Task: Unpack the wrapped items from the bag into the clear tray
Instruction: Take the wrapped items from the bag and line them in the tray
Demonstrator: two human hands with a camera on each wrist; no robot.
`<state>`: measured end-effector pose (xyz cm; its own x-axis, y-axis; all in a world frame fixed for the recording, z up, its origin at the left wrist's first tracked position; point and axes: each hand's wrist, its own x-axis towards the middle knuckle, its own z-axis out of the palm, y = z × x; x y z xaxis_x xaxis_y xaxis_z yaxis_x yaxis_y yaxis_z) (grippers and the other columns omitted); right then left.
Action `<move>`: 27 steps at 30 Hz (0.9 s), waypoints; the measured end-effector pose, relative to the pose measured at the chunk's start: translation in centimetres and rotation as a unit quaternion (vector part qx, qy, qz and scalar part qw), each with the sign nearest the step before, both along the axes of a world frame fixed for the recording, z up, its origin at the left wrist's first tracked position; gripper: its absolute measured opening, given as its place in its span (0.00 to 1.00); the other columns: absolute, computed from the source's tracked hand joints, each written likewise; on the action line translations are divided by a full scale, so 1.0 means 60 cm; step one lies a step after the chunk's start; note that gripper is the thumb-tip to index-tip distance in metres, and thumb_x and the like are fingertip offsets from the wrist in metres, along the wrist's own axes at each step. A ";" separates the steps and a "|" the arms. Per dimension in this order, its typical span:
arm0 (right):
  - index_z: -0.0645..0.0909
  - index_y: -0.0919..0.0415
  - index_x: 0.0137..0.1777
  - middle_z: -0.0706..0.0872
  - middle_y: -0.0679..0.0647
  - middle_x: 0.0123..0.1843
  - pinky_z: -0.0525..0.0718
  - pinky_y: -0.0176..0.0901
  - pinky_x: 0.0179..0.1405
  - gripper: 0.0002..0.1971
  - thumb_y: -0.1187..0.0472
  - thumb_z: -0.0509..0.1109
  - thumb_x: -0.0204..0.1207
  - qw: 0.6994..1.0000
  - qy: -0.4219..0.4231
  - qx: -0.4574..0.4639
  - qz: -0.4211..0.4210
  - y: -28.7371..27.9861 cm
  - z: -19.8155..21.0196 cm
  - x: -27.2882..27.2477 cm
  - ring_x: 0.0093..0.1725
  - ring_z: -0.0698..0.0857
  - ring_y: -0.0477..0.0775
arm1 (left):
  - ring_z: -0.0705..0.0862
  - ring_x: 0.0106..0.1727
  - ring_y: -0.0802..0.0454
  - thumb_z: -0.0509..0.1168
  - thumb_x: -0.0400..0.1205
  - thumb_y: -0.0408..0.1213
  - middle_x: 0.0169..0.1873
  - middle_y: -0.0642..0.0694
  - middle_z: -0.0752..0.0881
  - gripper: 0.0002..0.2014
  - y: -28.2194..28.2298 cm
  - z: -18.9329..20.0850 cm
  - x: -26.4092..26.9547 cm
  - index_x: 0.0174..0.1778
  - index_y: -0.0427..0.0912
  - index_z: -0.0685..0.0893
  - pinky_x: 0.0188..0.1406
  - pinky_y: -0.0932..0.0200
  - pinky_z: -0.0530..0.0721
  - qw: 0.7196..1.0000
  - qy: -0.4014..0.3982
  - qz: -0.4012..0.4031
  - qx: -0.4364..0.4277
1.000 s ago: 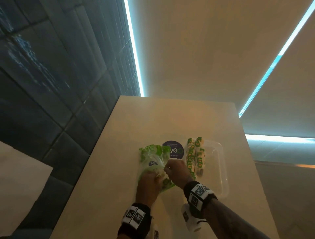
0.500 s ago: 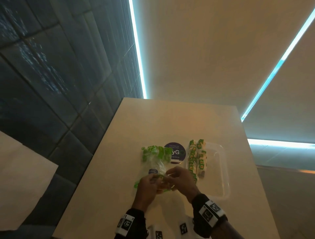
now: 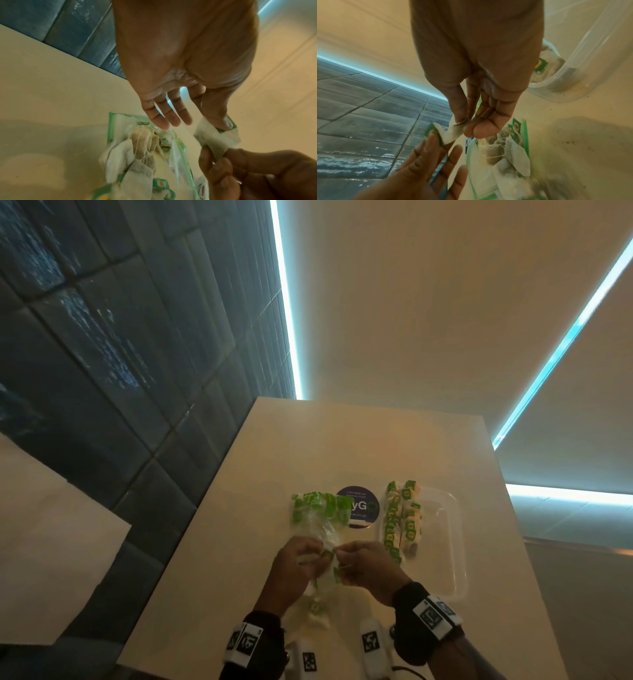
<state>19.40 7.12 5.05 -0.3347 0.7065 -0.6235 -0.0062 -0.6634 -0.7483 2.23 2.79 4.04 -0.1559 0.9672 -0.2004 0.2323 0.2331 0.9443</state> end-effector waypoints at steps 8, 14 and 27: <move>0.90 0.63 0.49 0.91 0.58 0.45 0.83 0.47 0.45 0.11 0.55 0.73 0.77 0.983 -0.020 0.180 -0.008 0.002 0.023 0.000 0.43 0.86 0.53 | 0.89 0.41 0.49 0.78 0.72 0.36 0.36 0.44 0.91 0.07 0.011 0.022 0.012 0.40 0.38 0.87 0.46 0.50 0.89 0.996 -0.065 0.059 0.012; 0.88 0.70 0.51 0.89 0.70 0.50 0.85 0.61 0.54 0.11 0.61 0.74 0.75 0.989 0.029 0.146 0.017 -0.008 0.026 -0.005 0.47 0.88 0.63 | 0.90 0.43 0.50 0.78 0.72 0.35 0.38 0.45 0.91 0.08 0.011 0.027 0.017 0.43 0.44 0.86 0.44 0.53 0.91 0.998 -0.028 0.055 0.027; 0.87 0.70 0.41 0.88 0.61 0.38 0.87 0.59 0.45 0.06 0.68 0.72 0.77 0.977 -0.059 0.156 -0.133 -0.015 0.006 -0.018 0.38 0.86 0.57 | 0.83 0.31 0.70 0.73 0.72 0.37 0.27 0.57 0.86 0.09 -0.057 -0.006 -0.008 0.27 0.52 0.83 0.36 0.65 0.81 0.976 0.206 -0.039 -0.060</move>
<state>18.31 6.25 5.43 -0.0510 0.9208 -0.3868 -0.0484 -0.3891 -0.9199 1.72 -0.65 3.67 -0.1740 0.9527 -0.2492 0.6073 0.3030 0.7344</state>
